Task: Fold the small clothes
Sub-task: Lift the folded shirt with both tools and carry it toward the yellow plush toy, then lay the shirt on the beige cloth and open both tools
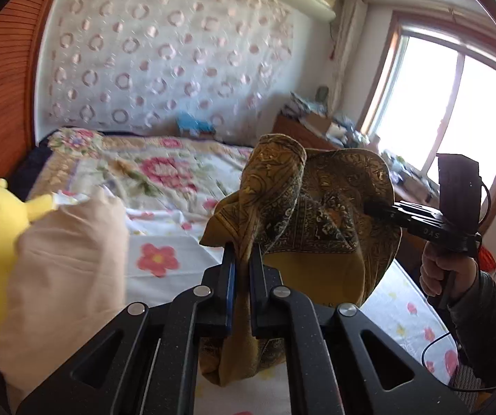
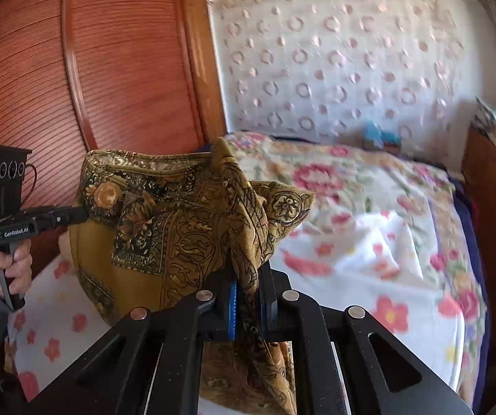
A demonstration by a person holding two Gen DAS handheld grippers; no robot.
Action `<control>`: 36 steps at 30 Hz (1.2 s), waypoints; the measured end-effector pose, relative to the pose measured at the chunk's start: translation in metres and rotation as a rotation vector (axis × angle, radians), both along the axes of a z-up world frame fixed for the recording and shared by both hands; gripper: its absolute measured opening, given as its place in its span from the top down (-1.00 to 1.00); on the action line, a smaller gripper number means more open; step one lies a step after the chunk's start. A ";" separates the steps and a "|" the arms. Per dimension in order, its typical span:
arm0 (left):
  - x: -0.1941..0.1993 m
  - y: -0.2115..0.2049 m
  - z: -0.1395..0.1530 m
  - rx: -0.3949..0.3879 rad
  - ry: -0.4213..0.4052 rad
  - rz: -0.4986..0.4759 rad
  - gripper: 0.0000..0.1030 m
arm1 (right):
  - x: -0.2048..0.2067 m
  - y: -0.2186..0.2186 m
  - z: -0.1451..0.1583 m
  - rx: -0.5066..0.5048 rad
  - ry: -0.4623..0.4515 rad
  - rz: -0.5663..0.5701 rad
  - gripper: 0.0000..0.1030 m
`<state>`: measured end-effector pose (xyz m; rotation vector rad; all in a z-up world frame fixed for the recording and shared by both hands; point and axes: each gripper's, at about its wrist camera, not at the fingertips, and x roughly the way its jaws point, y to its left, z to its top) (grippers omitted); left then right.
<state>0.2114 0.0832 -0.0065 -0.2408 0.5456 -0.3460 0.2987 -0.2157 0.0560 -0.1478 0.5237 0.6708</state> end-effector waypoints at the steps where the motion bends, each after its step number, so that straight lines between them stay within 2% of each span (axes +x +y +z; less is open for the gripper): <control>1: -0.007 0.011 0.006 -0.003 -0.026 0.033 0.86 | 0.001 0.008 0.008 0.002 -0.021 0.017 0.83; 5: -0.025 0.056 0.012 -0.048 -0.094 0.182 0.86 | 0.009 0.055 0.036 -0.018 -0.089 0.095 0.83; 10: -0.035 0.097 0.000 -0.059 -0.097 0.305 0.86 | 0.039 0.132 0.052 -0.090 -0.148 0.201 0.83; 18: -0.041 0.131 -0.063 -0.084 0.032 0.414 0.86 | 0.097 0.256 0.041 -0.270 -0.169 0.339 0.82; 25: -0.050 0.143 -0.084 -0.094 0.083 0.444 0.86 | 0.134 0.347 0.021 -0.343 -0.143 0.387 0.80; 27: -0.051 0.145 -0.089 -0.089 0.105 0.447 0.86 | 0.145 0.364 0.019 -0.345 -0.112 0.385 0.76; 28: -0.051 0.145 -0.092 -0.085 0.114 0.449 0.86 | 0.151 0.372 0.018 -0.336 -0.093 0.377 0.67; 33: -0.053 0.145 -0.096 -0.059 0.137 0.460 0.86 | 0.159 0.370 0.014 -0.324 -0.043 0.289 0.35; 36: -0.055 0.146 -0.095 -0.067 0.122 0.453 0.86 | 0.144 0.364 0.008 -0.293 -0.040 0.300 0.35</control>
